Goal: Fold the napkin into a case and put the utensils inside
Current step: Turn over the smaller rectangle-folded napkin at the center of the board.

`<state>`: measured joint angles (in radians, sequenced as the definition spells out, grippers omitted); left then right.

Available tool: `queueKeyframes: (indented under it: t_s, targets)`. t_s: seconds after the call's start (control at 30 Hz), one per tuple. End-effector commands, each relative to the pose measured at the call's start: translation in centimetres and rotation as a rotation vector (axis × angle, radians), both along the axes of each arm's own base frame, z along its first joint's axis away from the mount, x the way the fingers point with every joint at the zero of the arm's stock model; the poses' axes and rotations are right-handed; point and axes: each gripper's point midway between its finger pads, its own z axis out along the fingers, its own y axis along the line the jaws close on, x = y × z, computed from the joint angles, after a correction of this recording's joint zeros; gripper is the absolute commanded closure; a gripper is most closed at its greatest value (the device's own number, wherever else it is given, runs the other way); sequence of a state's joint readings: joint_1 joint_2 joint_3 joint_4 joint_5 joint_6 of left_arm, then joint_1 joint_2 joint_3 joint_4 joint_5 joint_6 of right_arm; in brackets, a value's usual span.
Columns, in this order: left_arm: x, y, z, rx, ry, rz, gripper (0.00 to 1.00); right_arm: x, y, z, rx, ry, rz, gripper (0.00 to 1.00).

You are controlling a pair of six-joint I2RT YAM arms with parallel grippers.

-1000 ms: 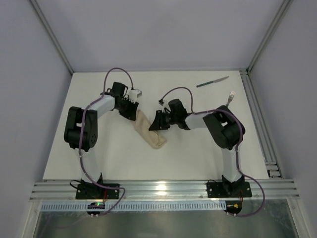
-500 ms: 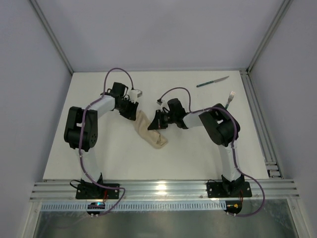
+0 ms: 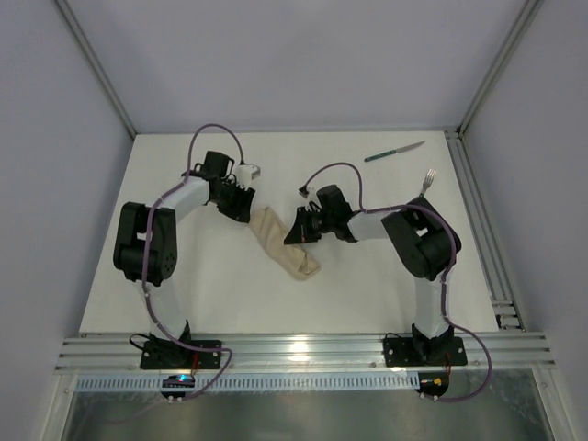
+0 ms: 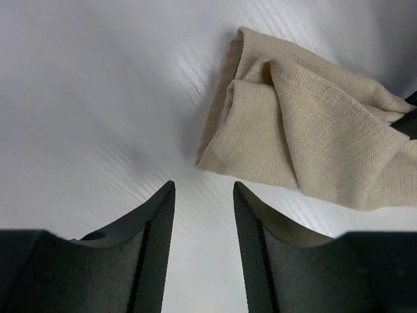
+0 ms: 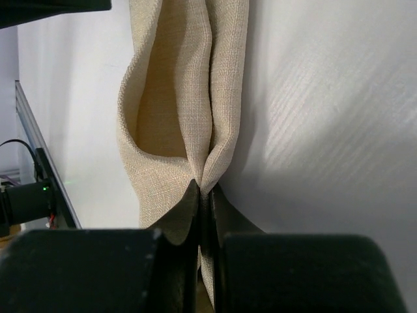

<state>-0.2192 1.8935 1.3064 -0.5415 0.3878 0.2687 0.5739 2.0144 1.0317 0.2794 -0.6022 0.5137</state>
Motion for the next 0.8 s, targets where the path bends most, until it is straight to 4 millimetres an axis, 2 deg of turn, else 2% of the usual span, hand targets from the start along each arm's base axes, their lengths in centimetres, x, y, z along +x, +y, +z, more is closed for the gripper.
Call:
queueKeyframes:
  t_s: [0.0,0.03,0.07,0.13,0.2,0.23,0.27,0.33,0.47,0.5,0.6,0.63,0.73,0.77]
  targets:
    - [0.7,0.2,4.0,-0.021,-0.086,0.006,0.55,0.9,-1.7,1.9,-0.071,-0.112,-0.041,0.96]
    - [0.7,0.3,4.4,-0.023,-0.094,0.009,0.55,1.1,-2.1,3.2,-0.088,-0.153,-0.049,0.97]
    - [0.8,0.4,5.3,-0.027,-0.113,0.012,0.54,1.1,-3.3,2.8,-0.156,-0.152,-0.072,0.96]
    - [0.8,0.9,6.3,-0.033,-0.126,0.021,0.53,1.6,-4.5,3.7,-0.235,-0.225,-0.057,0.97]
    - [1.0,1.2,7.5,-0.033,-0.153,0.024,0.52,1.5,-6.9,4.4,-0.353,-0.273,-0.063,0.96]
    - [0.9,1.5,7.8,-0.028,-0.156,0.029,0.52,1.6,-7.6,5.4,-0.377,-0.301,-0.071,0.97]
    - [0.9,1.6,8.5,-0.028,-0.174,0.027,0.52,1.1,-8.8,5.1,-0.431,-0.285,-0.066,0.96]
    - [1.0,2.1,9.0,-0.012,-0.195,0.031,0.52,1.7,-10.9,5.5,-0.54,-0.333,-0.087,0.96]
    - [1.2,2.7,10.2,0.012,-0.241,0.033,0.51,2.8,-16.5,7.8,-0.809,-0.411,-0.204,0.97]
    - [1.2,2.9,10.5,0.016,-0.252,0.036,0.51,3.6,-18.8,8.5,-0.92,-0.445,-0.277,0.97]
    - [1.2,3.0,11.0,0.013,-0.266,0.037,0.5,4.2,-22.2,9.5,-1.119,-0.483,-0.323,0.97]
    - [1.2,3.1,11.0,0.015,-0.269,0.038,0.5,4.3,-24.0,10.1,-1.224,-0.498,-0.376,0.97]
    - [1.4,3.3,11.3,0.007,-0.28,0.049,0.5,4.0,-24.2,9.5,-1.419,-0.568,-0.364,0.96]
    - [1.4,3.4,11.4,0.005,-0.284,0.052,0.5,3.7,-23.5,8.8,-1.453,-0.585,-0.332,0.97]
